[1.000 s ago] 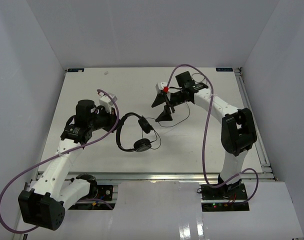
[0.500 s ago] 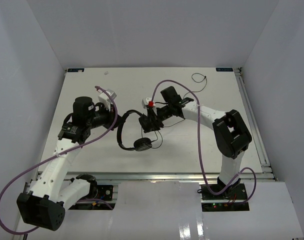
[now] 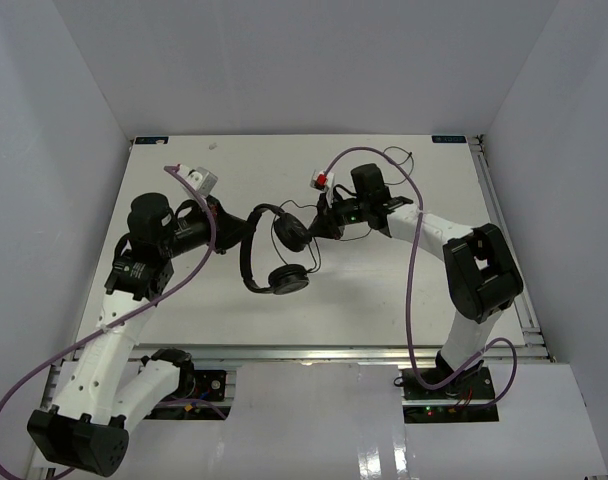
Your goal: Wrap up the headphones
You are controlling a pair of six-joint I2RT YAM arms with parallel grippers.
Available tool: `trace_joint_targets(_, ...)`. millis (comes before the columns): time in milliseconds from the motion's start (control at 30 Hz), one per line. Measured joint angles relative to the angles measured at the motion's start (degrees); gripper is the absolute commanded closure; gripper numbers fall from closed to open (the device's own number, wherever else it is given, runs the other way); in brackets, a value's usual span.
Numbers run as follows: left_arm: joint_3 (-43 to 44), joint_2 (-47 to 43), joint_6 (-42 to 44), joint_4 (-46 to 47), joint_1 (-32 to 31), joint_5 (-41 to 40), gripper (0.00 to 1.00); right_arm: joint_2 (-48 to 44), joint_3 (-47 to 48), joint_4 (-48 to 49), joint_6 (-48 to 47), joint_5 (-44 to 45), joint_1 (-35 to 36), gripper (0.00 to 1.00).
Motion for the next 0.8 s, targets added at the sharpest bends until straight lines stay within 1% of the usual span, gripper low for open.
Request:
trace_joint_targets(167,-0.1,-0.8,-3.9,5.1,0.0,2.3,1.00,-1.1,-3.8,0.8,2.4,2.0,-0.2,0.92)
trace_joint_targets(300,0.0,-1.2,-5.3,6.8,0.0,2.6,1.00,-1.1,-6.3,0.3,3.0,4.3,0.0,0.92)
trace_joint_targets(567,2.6,-1.3,-6.6,7.2,0.0,2.4,1.00,-1.1,-6.6,0.0,3.1,7.4,-0.7,0.92)
trace_joint_targets(800,2.9,-1.7,-9.0,10.3,0.0,2.1,1.00,-1.1,-6.8,-1.6,2.9,8.2,-1.1,0.92)
